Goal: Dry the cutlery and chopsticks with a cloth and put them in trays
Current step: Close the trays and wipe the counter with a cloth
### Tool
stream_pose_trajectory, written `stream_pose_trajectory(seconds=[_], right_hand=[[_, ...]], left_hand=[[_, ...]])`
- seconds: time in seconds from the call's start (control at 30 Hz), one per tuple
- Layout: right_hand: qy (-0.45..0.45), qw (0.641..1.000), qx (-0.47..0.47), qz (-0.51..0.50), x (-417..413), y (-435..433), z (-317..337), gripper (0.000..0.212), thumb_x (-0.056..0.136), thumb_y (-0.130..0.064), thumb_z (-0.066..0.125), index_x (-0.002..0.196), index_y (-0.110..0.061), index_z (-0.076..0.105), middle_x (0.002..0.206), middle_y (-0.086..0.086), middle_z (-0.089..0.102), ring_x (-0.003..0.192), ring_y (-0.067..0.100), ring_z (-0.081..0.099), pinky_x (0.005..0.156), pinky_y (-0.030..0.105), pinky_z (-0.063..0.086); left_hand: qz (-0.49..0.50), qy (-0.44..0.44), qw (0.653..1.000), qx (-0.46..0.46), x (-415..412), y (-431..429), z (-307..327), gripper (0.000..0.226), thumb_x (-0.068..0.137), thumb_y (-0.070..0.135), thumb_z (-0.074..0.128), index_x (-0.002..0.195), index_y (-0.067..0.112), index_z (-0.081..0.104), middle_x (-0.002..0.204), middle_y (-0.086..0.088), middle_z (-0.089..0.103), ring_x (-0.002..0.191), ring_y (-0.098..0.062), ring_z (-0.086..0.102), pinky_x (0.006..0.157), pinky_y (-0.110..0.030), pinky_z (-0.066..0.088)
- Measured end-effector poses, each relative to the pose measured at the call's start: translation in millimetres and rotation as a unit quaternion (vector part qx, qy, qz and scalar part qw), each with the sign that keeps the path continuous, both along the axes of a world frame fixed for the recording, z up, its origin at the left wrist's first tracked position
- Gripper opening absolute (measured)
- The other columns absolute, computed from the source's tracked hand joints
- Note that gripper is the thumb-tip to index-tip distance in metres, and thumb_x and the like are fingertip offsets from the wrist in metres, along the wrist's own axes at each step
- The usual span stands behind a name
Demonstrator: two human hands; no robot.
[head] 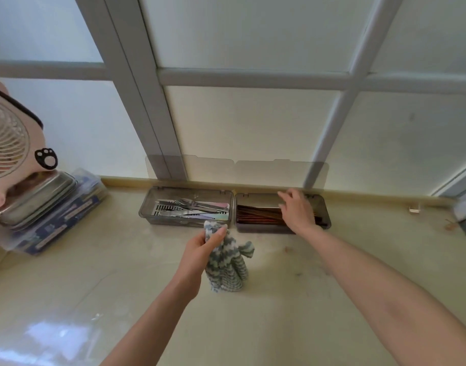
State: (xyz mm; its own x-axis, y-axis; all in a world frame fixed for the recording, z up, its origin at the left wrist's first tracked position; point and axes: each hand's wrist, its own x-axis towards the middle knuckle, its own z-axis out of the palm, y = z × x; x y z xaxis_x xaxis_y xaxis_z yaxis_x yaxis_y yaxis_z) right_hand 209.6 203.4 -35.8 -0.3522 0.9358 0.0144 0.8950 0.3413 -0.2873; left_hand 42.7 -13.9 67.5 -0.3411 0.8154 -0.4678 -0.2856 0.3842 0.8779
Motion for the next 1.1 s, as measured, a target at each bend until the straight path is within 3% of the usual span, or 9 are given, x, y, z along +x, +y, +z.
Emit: stream_pose_trajectory(seconds=[0.1,0.27,0.43,0.53,0.63,0.73,0.83,1.0,1.1], right_hand=[[0.027,0.991,0.131,0.004,-20.6,20.3,32.0,0.047,0.093,-0.014,0.050,0.139,-0.019,0.043,0.147,0.009,0.034,0.133,0.028,0.033,0.107,0.040,0.033],[-0.032,0.999,0.029,-0.015,-34.5,53.9,53.7,0.054,0.096,-0.039,0.045,0.145,-0.020,0.030,0.149,0.009,0.030,0.135,0.030,0.027,0.110,0.045,0.026],[-0.001,0.982,0.179,-0.061,-38.8,39.9,68.1,0.050,0.099,-0.048,0.029,0.113,-0.013,0.062,0.102,0.011,0.069,0.102,0.030,0.056,0.086,0.039,0.034],[0.065,0.989,0.135,0.015,-52.5,24.2,76.5,0.044,0.102,-0.037,0.031,0.100,-0.008,0.064,0.081,0.011,0.068,0.077,0.028,0.062,0.066,0.031,0.037],[0.103,0.990,0.032,0.092,-86.1,20.7,72.1,0.029,0.099,-0.031,0.043,0.115,-0.013,0.060,0.111,0.008,0.063,0.099,0.020,0.058,0.076,0.028,0.042],[0.103,0.987,-0.061,0.109,-127.9,22.0,59.1,0.049,0.094,-0.037,0.052,0.138,-0.017,0.042,0.143,0.005,0.042,0.131,0.025,0.037,0.106,0.039,0.032],[0.098,0.985,-0.102,0.094,-155.5,26.1,48.7,0.059,0.093,-0.046,0.048,0.144,-0.018,0.034,0.149,0.005,0.032,0.136,0.028,0.028,0.110,0.041,0.027],[0.145,0.988,0.059,0.014,-165.1,8.8,60.5,0.045,0.098,-0.050,0.035,0.118,-0.018,0.060,0.096,0.005,0.070,0.095,0.024,0.062,0.094,0.037,0.038],[0.175,0.980,-0.048,0.078,-170.0,-4.8,75.0,0.034,0.096,-0.042,0.045,0.105,-0.018,0.067,0.084,0.005,0.071,0.086,0.023,0.066,0.087,0.034,0.047]], left_hand=[[-0.011,0.007,1.000,0.012,-2.0,1.1,4.7,0.040,0.070,0.038,0.067,0.098,0.010,0.065,0.088,-0.006,0.073,0.084,-0.020,0.069,0.076,-0.031,0.052],[0.012,0.005,1.000,0.027,-5.3,7.9,9.8,0.028,0.082,0.028,0.064,0.104,0.012,0.061,0.097,-0.007,0.070,0.093,-0.022,0.064,0.083,-0.035,0.049],[0.045,0.003,0.998,0.032,-11.7,9.7,7.4,0.024,0.086,0.028,0.062,0.101,0.009,0.062,0.097,-0.008,0.071,0.094,-0.024,0.065,0.087,-0.039,0.049],[0.068,-0.010,0.997,0.035,-19.6,8.3,5.7,0.022,0.085,0.027,0.063,0.099,0.010,0.063,0.096,-0.009,0.071,0.093,-0.025,0.065,0.085,-0.040,0.051],[0.081,-0.004,0.995,0.054,-32.3,6.9,9.2,0.032,0.079,0.031,0.066,0.101,0.008,0.063,0.096,-0.009,0.071,0.093,-0.026,0.066,0.083,-0.040,0.053],[0.083,0.020,0.994,0.065,-50.8,4.1,15.3,0.043,0.069,0.037,0.068,0.101,0.008,0.063,0.094,-0.007,0.072,0.089,-0.022,0.067,0.082,-0.036,0.052],[0.096,0.041,0.992,0.067,-70.0,-2.3,19.0,0.041,0.066,0.037,0.069,0.096,0.010,0.063,0.091,-0.006,0.072,0.086,-0.021,0.067,0.081,-0.035,0.051],[0.118,0.057,0.989,0.063,-96.2,-7.1,19.1,0.028,0.076,0.030,0.069,0.097,0.013,0.061,0.098,-0.008,0.069,0.092,-0.022,0.065,0.083,-0.034,0.049],[0.119,0.078,0.988,0.068,-106.1,-1.7,23.7,0.014,0.085,0.026,0.063,0.098,0.020,0.060,0.101,-0.005,0.068,0.096,-0.021,0.063,0.085,-0.033,0.047]])
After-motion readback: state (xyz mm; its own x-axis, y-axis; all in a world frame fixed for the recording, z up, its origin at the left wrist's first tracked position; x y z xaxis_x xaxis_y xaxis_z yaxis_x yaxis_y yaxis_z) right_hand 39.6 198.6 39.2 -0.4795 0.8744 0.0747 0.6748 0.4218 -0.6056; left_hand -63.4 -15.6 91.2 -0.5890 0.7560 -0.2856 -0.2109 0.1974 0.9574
